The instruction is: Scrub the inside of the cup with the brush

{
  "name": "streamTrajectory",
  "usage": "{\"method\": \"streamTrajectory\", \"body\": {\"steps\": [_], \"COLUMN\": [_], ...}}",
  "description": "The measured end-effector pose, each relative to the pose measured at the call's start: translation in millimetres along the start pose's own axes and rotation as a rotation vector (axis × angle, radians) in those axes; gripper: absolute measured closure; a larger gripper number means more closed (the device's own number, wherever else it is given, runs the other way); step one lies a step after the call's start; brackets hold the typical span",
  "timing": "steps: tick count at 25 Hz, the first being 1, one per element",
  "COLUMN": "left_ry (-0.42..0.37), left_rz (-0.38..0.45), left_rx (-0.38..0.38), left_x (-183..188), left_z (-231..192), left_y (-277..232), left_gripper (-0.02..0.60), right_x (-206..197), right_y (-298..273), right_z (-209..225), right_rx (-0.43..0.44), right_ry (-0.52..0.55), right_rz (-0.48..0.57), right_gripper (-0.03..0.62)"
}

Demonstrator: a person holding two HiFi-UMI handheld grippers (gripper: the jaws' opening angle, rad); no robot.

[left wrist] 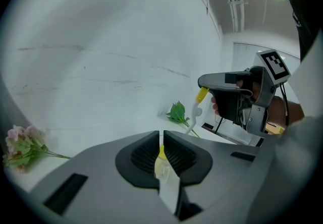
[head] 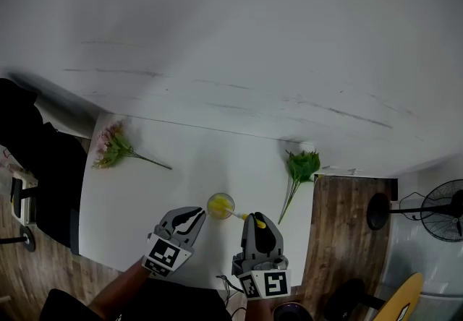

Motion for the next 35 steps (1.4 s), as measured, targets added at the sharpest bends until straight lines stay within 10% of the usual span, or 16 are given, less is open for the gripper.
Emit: {"method": "streamTrajectory", "body": {"steps": [35], "left_ry": [0.008], "left_rz": [0.092], "left_rx": [0.091], "left_x": [18], "left_z": [-19], "left_y": [39], "left_gripper": [0.538], "right_x": [53], "right_y": [-22], "right_z": [-68], "right_rx": [0.163], "right_ry": [0.089], "right_rz": [0.087], "right_gripper": [0.531]}}
Point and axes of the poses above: the fingertips, and each gripper's own axes: y backward along the fingers, z to its right, x out of its top, the point moved 7 cm from there along y, backward along the fingers, and after that the axes turned 12 degrees about -x, right-handed, at the moved point
